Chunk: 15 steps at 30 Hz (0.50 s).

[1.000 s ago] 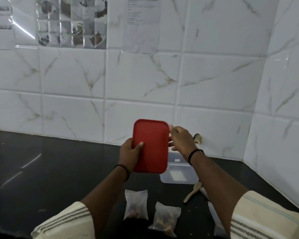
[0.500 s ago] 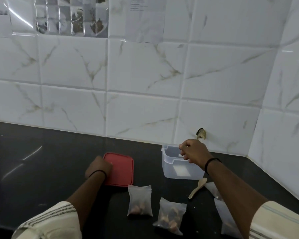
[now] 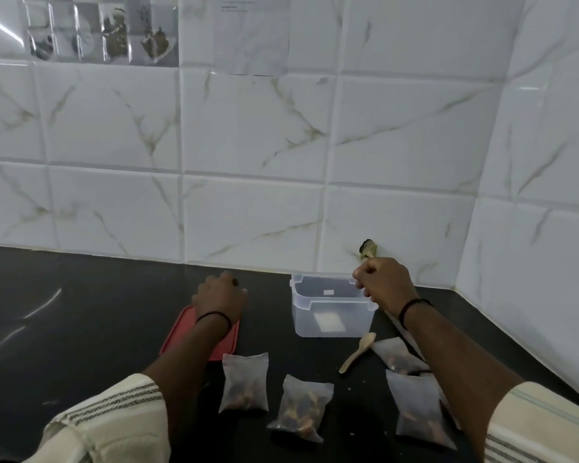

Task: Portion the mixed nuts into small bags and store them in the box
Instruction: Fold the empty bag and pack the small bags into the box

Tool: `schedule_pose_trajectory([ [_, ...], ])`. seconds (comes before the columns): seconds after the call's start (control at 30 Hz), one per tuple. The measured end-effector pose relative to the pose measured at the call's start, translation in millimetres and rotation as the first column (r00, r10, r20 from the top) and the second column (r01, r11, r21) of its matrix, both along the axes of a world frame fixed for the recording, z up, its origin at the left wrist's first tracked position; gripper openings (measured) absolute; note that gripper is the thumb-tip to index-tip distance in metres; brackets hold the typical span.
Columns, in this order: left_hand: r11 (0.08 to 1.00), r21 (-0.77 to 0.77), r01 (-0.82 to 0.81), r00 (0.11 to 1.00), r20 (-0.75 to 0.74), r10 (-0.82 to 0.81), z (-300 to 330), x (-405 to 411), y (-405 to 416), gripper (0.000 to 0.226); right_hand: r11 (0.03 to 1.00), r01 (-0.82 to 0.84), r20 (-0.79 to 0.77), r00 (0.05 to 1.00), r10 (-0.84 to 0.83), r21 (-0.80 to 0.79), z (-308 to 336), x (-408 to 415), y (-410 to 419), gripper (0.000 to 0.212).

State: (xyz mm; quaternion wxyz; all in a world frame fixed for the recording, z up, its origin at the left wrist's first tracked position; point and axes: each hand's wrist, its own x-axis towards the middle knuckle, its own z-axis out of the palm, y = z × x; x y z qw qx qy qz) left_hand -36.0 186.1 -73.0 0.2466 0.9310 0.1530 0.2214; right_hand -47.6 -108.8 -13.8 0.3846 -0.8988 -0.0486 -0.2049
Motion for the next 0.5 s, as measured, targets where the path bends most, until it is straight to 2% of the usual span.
schedule_pose_trajectory([
  [0.1,0.981,-0.081,0.175,0.982,0.087,-0.168,13,-2,-41,0.018,0.988,0.132,0.037,0.991,-0.13,-0.079,-1,-7,-34,0.018],
  [0.23,0.949,-0.061,0.311,0.942,0.154,-0.299,22,-7,-88,0.013,0.943,0.275,-0.003,0.96,-0.28,-0.186,-15,-18,-76,0.024],
  [0.3,0.935,-0.05,0.351,0.924,0.182,-0.337,24,-8,-107,0.014,0.923,0.295,-0.071,0.944,-0.321,-0.246,-26,-17,-92,0.03],
  [0.4,0.922,-0.041,0.384,0.905,0.213,-0.368,23,-5,-128,0.013,0.919,0.284,-0.182,0.923,-0.34,-0.274,-43,-13,-105,0.053],
  [0.5,0.909,-0.005,0.417,0.885,0.23,-0.405,22,-2,-138,0.014,0.927,0.259,-0.268,0.905,-0.331,-0.27,-54,-6,-108,0.05],
])
